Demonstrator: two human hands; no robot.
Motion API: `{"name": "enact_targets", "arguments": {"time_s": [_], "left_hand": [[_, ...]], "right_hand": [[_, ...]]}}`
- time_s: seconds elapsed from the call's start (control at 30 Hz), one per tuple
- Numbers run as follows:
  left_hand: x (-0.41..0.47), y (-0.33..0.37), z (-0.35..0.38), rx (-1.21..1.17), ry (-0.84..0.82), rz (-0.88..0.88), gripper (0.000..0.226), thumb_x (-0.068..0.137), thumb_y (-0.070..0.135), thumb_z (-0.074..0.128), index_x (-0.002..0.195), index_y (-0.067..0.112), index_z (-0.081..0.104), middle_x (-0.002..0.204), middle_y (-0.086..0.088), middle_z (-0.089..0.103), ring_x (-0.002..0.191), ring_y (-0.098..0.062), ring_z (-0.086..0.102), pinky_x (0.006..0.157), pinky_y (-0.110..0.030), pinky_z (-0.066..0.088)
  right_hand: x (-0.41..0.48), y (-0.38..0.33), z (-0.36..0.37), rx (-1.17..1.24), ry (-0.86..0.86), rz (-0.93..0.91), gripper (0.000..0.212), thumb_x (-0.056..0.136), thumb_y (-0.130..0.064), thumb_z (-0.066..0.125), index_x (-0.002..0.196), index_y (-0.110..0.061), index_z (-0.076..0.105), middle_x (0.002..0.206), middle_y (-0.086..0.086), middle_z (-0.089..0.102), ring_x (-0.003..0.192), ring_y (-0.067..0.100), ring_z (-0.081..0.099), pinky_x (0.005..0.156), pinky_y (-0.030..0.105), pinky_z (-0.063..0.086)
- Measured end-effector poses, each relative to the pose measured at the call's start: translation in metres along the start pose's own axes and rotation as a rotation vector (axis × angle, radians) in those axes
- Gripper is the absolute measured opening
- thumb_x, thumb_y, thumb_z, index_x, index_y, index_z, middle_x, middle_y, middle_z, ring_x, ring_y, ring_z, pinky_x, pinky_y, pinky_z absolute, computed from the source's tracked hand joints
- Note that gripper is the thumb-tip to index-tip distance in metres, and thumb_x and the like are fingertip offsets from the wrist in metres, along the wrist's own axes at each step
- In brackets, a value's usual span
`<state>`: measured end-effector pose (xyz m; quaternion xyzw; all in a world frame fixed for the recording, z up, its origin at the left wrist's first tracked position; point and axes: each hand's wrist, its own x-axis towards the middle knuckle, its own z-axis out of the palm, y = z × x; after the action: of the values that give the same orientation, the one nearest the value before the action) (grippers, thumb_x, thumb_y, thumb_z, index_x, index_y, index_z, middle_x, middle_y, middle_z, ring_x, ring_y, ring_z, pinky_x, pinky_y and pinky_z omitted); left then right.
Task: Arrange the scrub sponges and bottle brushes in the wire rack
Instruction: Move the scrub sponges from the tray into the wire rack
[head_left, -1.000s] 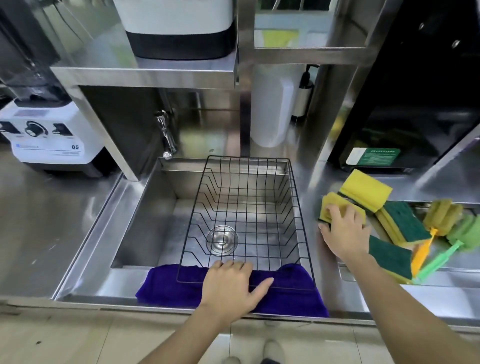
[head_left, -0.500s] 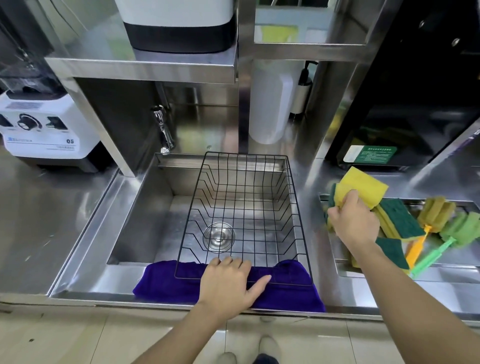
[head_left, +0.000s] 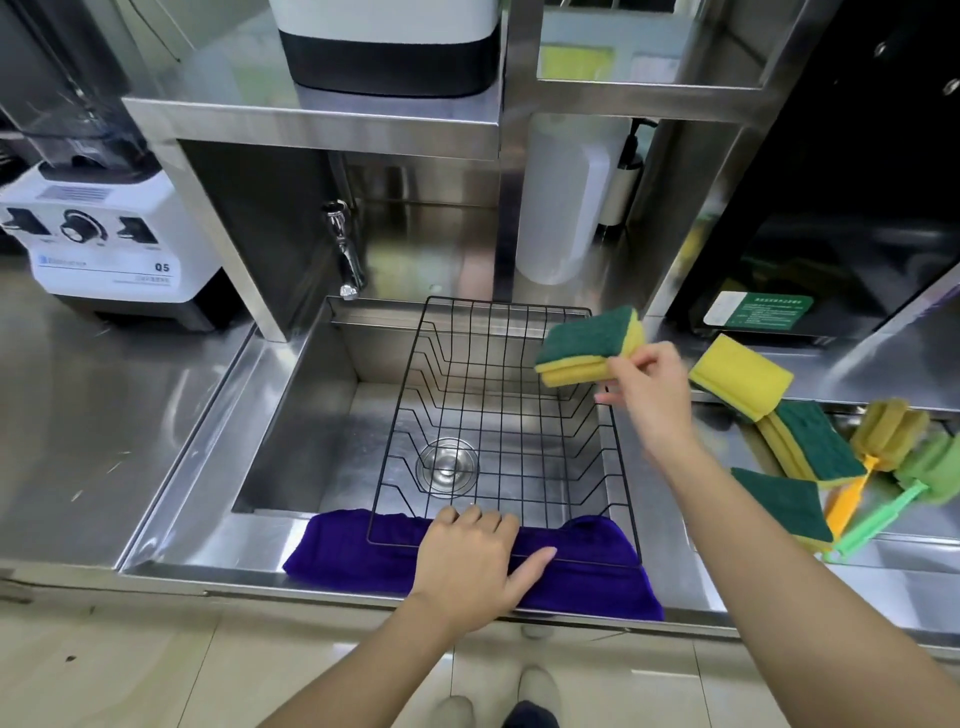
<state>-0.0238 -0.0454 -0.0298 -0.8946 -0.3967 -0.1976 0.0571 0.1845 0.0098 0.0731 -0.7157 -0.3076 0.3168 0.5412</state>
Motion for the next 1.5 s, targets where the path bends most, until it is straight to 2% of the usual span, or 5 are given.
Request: {"name": "enact_targets", "arguments": {"time_s": [0.17,0.47,0.73,0.93,1.5], "left_hand": [[-0.007,-0.005,0.004,0.01,0.014,0.084,0.05,0.091,0.058,0.037,0.073,0.017,0.061,0.062,0.002,0.058,0.058,-0.019,0.053,0.056,-0.029,0.04],[-0.01,-0.01,0.006,0.025,0.055,0.184,0.038,0.09,0.051,0.045,0.079,0.017,0.058,0.067,0.001,0.057,0.061,-0.02,0.052,0.058,-0.03,0.038],[-0.024,-0.026,0.003,-0.014,0.027,0.216,0.046,0.091,0.051,0.045,0.112,0.012,0.057,0.091,-0.001,0.066,0.074,-0.02,0.058,0.065,-0.033,0.042],[-0.039,-0.038,0.0,0.041,0.052,0.172,0.048,0.088,0.051,0.05,0.115,0.013,0.058,0.106,-0.006,0.064,0.088,-0.02,0.055,0.083,-0.041,0.042],[-0.04,-0.041,-0.006,-0.009,0.013,0.17,0.042,0.088,0.041,0.053,0.115,0.01,0.058,0.102,-0.008,0.064,0.087,-0.023,0.058,0.083,-0.04,0.043]], "right_hand": [[-0.029,0.037,0.049,-0.086,-0.348,0.216,0.015,0.09,-0.011,0.057,0.08,-0.013,0.046,0.089,0.005,0.057,0.069,0.015,0.063,0.071,0.027,0.056],[-0.041,0.07,0.058,-0.221,-0.531,0.437,0.015,0.085,-0.003,0.053,0.08,-0.014,0.046,0.089,0.007,0.061,0.085,0.02,0.063,0.059,0.031,0.054],[-0.034,0.065,0.058,-0.202,-0.394,0.392,0.063,0.09,-0.033,0.058,0.143,-0.03,0.025,0.127,0.008,0.054,0.094,0.022,0.06,0.068,0.031,0.047],[-0.032,0.072,0.066,-0.304,-0.504,0.377,0.03,0.091,-0.022,0.059,0.12,-0.016,0.053,0.101,0.008,0.064,0.075,0.018,0.055,0.054,0.027,0.044],[-0.04,0.073,0.079,-0.655,-0.856,0.188,0.022,0.09,-0.023,0.06,0.111,-0.021,0.052,0.09,0.002,0.059,0.058,0.009,0.049,0.052,0.021,0.041]]}}
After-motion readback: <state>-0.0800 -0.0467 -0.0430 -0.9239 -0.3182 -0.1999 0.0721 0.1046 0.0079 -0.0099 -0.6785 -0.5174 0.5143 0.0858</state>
